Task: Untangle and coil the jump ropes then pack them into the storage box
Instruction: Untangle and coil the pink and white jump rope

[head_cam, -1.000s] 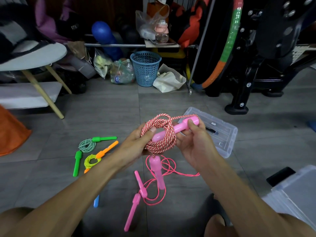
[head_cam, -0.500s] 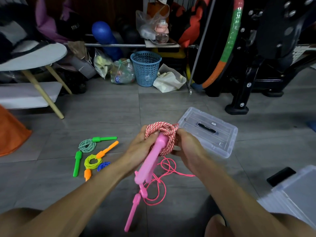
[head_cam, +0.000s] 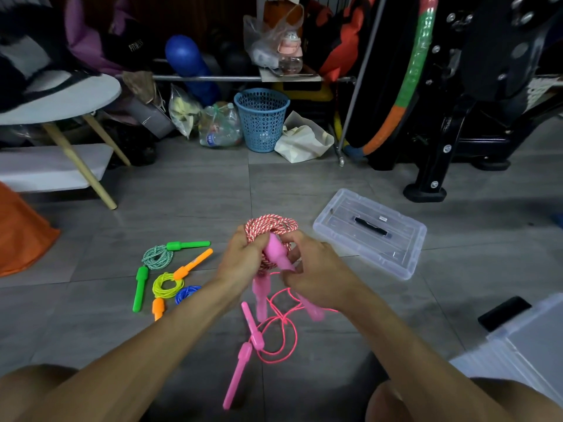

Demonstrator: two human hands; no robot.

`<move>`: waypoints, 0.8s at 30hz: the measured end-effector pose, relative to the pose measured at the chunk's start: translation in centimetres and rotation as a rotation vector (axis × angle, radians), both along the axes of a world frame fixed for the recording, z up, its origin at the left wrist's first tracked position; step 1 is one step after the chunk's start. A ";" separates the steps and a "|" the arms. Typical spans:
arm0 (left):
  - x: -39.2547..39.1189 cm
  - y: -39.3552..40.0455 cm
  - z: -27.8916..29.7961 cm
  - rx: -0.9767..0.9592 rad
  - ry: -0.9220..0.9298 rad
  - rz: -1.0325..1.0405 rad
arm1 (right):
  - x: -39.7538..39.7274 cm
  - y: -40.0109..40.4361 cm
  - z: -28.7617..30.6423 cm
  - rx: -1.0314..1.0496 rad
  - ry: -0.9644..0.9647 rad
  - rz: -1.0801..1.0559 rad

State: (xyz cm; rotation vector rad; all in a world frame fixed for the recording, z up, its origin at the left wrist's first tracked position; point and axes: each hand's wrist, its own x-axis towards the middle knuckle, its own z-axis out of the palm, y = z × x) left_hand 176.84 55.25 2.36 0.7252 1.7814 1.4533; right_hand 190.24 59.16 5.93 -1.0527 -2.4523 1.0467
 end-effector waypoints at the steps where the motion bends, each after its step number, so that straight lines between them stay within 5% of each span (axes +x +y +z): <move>1: -0.2 0.1 0.1 -0.017 -0.015 0.005 | 0.2 0.1 0.0 0.038 -0.031 0.038; 6: -3.0 0.6 0.7 -0.085 -0.246 0.184 | 2.6 0.9 0.1 0.113 -0.081 0.109; 15: -3.5 -1.0 1.8 0.064 -0.379 0.002 | 5.8 3.6 -0.2 -0.004 0.111 -0.241; 19: -2.1 -1.9 2.4 0.089 -0.379 -0.062 | 5.1 3.1 -1.6 -0.067 -0.032 -0.195; 21: -1.0 -2.0 2.4 0.079 -0.437 -0.103 | 3.5 2.1 -2.5 -0.124 0.082 -0.199; 24: 0.1 -2.0 1.8 0.056 -0.467 -0.128 | 0.8 0.9 -2.3 -0.526 0.469 -0.300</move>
